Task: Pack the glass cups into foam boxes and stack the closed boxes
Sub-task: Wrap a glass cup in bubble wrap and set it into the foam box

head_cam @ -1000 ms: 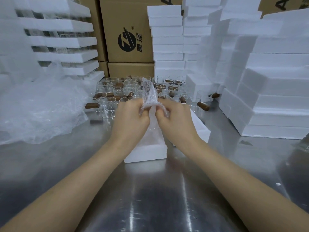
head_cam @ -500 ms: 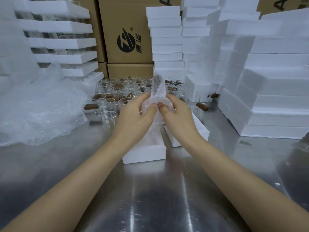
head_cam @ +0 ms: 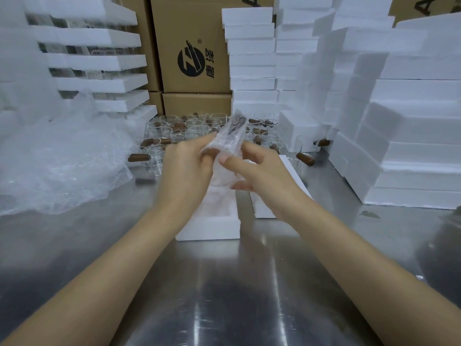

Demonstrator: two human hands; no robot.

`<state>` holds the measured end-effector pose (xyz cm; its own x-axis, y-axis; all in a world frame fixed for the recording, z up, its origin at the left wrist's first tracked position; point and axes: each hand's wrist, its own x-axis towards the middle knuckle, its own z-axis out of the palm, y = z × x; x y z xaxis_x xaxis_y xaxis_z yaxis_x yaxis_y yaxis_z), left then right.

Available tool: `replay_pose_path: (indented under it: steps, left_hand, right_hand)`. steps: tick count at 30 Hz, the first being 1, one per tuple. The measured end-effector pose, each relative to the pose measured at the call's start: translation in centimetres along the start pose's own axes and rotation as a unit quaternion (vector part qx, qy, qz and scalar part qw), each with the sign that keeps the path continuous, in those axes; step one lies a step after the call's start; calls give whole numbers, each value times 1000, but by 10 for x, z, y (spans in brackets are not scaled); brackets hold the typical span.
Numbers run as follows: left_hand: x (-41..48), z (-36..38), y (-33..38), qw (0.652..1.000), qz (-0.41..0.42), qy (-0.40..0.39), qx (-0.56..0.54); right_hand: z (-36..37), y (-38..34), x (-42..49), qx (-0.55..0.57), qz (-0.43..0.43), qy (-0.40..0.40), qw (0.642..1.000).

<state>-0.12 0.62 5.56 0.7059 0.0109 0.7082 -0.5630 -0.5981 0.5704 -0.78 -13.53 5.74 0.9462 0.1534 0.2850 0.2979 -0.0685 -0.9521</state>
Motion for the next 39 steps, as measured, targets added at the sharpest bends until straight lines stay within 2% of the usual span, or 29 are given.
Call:
replay_pose_path:
  steps: [3, 6, 10, 13, 17, 20, 22, 23, 24, 26, 27, 28, 31, 35, 39]
  left_hand:
    - [2, 3, 4, 989, -118, -46, -70]
    - [1, 5, 6, 967, -170, -107, -155]
    - [2, 4, 5, 973, -158, -76, -152]
    - [6, 5, -2, 980, -162, -45, -108]
    - [9, 4, -12, 987, -155, -18, -34]
    - [6, 0, -12, 996, -80, -14, 25]
    - [6, 0, -9, 995, -87, -42, -18]
    - [7, 0, -7, 987, -122, -62, -85]
    - [9, 1, -5, 965, -173, -85, -180]
    - [14, 1, -3, 882, -260, -124, -374]
    - [16, 1, -3, 849, -277, -129, -431]
    - [18, 1, -4, 835, -280, -133, -456]
    - [16, 3, -2, 850, -256, -142, -438]
    - [9, 4, -4, 908, -238, -162, -305]
    - [6, 3, -2, 936, -220, -95, -259]
  right_hand:
    - [-6, -3, 4, 139, 45, -6, 989]
    - [-6, -2, 5, 155, 41, -11, 987]
    - [-6, 1, 6, 125, 38, -26, 991]
    - [-8, 0, 7, 53, 32, -38, 997]
    - [-10, -2, 6, -56, -16, 36, 998]
    - [-12, -3, 8, -16, -63, 63, 996]
    - [-13, -5, 9, 34, -64, 70, 995]
    - [-15, -5, 11, 75, -53, 82, 992]
    - [-17, -5, 12, 131, -30, 94, 986]
    - [-23, -7, 13, 248, 26, 100, 963]
    - [-25, -7, 14, 288, 46, 95, 952]
    - [-26, -6, 14, 312, 61, 87, 944]
    - [-26, -1, 14, 338, 80, 69, 935]
    - [-22, 4, 15, 325, 73, 57, 941]
    - [-18, 5, 15, 267, 51, 36, 962]
